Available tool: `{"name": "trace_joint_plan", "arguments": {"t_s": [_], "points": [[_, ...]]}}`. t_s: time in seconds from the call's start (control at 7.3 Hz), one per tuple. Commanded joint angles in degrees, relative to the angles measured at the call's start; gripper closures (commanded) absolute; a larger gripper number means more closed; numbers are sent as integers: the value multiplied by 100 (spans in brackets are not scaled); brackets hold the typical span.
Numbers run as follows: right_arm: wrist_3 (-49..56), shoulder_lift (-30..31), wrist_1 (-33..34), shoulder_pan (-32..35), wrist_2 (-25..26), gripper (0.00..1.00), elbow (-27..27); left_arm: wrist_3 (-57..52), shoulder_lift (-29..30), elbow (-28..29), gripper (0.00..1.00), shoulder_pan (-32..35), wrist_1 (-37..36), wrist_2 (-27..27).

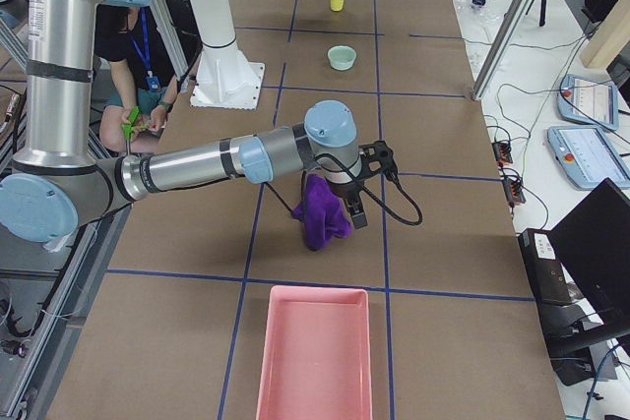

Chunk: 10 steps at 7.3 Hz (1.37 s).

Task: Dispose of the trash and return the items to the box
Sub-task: 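Move the left gripper toward the yellow cup, then grasp the yellow cup with the left gripper and lift it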

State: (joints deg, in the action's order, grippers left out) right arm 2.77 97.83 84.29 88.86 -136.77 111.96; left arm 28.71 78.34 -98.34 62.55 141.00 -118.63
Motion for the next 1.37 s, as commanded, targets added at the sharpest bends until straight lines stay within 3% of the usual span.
{"name": "trace_joint_plan", "arguments": {"t_s": [0.0,0.41,0.68,0.96,1.23], "points": [[4,43,0,-1,1,0,2,117,-125,-1,39,-198,15,-2],[13,61,0,-1,1,0,-7,108,-134,34,39,-515,15,-29],[13,88,-9,-1,1,0,2,73,-134,52,100,-690,15,-20],[13,88,-9,-1,10,0,2,-6,-82,-27,100,-735,59,6],[13,88,-9,-1,9,0,2,-757,-212,-420,100,-604,42,-229]]}}
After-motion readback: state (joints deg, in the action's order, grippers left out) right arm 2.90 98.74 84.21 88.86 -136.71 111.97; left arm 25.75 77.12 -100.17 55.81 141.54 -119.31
